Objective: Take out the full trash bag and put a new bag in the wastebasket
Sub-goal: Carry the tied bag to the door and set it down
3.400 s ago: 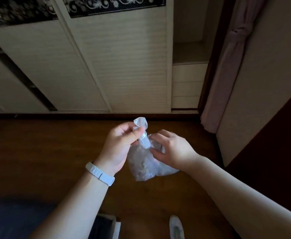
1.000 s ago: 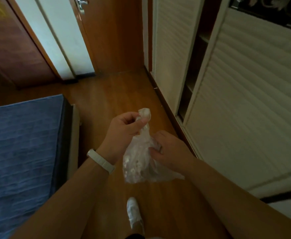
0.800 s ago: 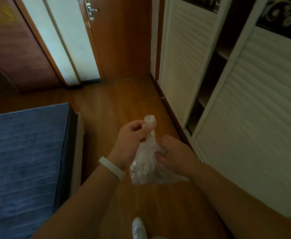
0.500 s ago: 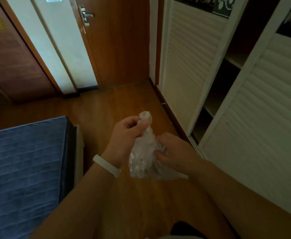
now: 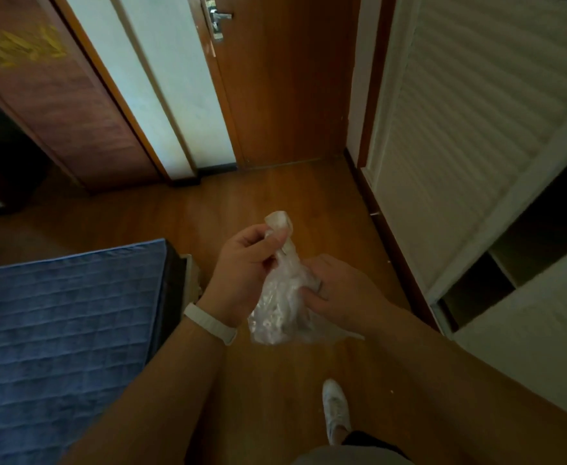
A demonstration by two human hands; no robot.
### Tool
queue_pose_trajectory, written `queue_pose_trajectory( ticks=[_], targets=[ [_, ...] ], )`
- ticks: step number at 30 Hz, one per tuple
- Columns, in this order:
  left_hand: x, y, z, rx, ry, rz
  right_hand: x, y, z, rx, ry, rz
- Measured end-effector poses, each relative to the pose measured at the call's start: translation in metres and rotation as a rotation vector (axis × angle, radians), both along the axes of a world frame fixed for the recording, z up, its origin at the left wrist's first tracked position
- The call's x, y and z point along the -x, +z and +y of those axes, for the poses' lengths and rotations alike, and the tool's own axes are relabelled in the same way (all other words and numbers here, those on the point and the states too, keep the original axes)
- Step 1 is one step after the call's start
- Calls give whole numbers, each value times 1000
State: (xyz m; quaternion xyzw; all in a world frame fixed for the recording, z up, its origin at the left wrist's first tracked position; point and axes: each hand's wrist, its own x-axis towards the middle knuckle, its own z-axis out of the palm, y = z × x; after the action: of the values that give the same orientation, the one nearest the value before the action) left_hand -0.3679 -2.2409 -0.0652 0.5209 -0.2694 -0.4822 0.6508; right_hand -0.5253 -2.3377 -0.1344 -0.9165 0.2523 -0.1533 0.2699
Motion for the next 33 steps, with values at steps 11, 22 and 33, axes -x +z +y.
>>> queue_pose_trajectory(
  ticks=[11,22,33],
  targets=[
    [-101,28,-118,54,168,2,-125,21,-146,13,88,-23],
    [-257,4,-198,85,157,118,-277,11,-223,28,120,-51],
    [-473,11,-282,91,35,181,-475,38,-293,77,90,-13]
  ],
)
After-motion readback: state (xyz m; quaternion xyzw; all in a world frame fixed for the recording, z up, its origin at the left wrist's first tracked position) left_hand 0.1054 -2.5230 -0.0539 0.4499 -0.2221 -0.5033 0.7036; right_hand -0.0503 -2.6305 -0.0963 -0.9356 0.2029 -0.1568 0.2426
